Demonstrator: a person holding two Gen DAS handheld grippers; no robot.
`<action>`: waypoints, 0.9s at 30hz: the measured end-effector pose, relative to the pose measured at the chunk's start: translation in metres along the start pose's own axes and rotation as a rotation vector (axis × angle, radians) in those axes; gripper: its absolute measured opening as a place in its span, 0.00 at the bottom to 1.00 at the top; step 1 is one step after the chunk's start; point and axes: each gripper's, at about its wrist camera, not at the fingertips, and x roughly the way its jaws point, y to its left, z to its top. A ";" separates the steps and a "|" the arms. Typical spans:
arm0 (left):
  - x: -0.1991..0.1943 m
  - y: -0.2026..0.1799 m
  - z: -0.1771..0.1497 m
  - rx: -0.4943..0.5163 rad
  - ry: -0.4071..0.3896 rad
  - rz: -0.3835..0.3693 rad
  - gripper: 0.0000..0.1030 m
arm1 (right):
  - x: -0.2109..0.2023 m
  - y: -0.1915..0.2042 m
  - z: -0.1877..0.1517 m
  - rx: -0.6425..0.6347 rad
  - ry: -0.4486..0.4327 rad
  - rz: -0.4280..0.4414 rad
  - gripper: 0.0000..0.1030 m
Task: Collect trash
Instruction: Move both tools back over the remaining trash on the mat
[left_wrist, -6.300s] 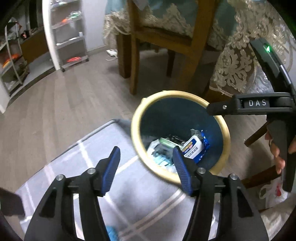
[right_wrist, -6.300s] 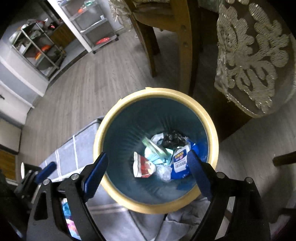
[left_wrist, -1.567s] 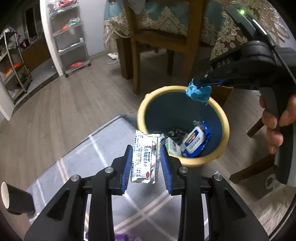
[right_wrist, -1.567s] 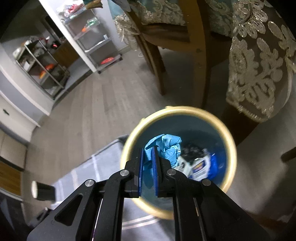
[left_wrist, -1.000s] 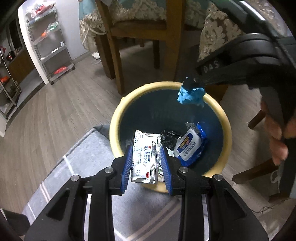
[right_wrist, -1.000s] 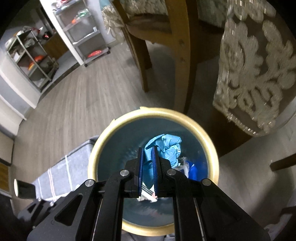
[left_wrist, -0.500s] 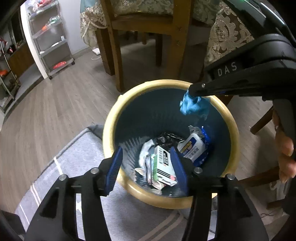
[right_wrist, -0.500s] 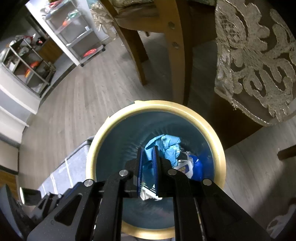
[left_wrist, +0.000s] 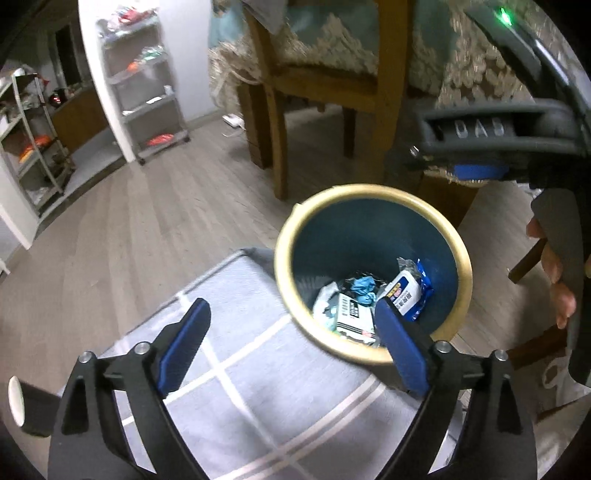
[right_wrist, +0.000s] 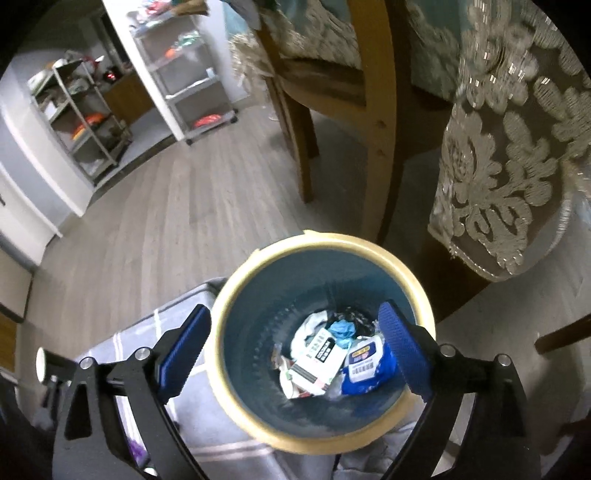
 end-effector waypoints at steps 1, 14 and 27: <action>-0.008 0.005 -0.002 -0.008 -0.007 0.004 0.88 | -0.005 0.003 -0.001 -0.001 -0.007 -0.002 0.90; -0.110 0.084 -0.060 -0.119 -0.053 0.092 0.92 | -0.074 0.060 -0.064 -0.063 -0.107 0.077 0.94; -0.150 0.148 -0.137 -0.245 -0.043 0.139 0.93 | -0.081 0.115 -0.124 -0.230 -0.061 0.095 0.95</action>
